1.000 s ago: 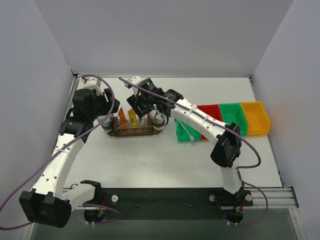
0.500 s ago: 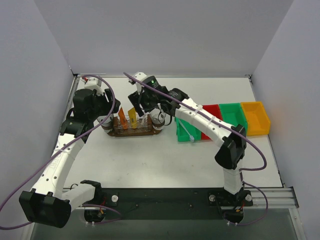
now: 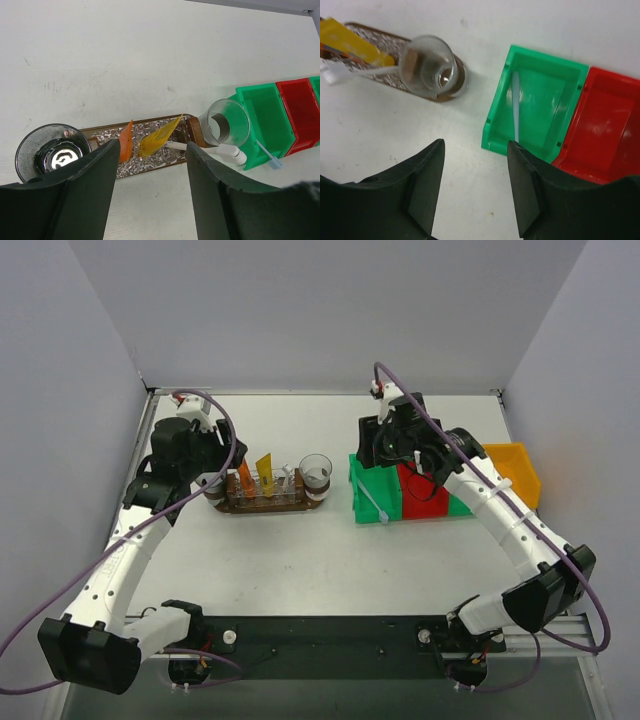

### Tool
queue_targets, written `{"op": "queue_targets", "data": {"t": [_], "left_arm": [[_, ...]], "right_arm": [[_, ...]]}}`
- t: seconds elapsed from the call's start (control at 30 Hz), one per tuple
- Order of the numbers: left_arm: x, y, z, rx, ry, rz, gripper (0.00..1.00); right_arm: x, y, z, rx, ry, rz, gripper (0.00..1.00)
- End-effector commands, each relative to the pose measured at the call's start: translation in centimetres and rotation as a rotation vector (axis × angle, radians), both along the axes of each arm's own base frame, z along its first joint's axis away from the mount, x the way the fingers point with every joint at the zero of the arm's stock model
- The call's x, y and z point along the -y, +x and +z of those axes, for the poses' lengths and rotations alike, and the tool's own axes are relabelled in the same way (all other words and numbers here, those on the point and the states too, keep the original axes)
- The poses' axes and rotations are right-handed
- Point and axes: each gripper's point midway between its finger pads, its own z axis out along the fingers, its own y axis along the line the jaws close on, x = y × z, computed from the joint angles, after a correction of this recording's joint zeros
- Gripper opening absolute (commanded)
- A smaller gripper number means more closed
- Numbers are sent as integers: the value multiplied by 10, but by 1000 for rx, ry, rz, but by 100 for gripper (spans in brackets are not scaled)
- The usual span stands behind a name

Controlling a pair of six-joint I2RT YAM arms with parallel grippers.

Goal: Prepare toiletry sets of a toothbrush and toothpaste on the tray

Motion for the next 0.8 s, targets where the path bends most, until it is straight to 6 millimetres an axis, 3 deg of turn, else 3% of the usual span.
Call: {"op": "queue_targets", "data": {"t": [0.0,0.17,0.4,0.77], "left_arm": [[11,5,29,81,-2,-50,66],[18,4,37,97,-10,-79,65],[27,2,46,119,-20,-127,65],[30,1,51,132,-19,-148,65]], "right_arm": [[17,-37,-74,-279,-66,23,47],[26,-44,-107,-350,-127,39,43],[35,-30,-151,-431,-218,60,39],[38,-13,-184,-480,-222,55,36]]}}
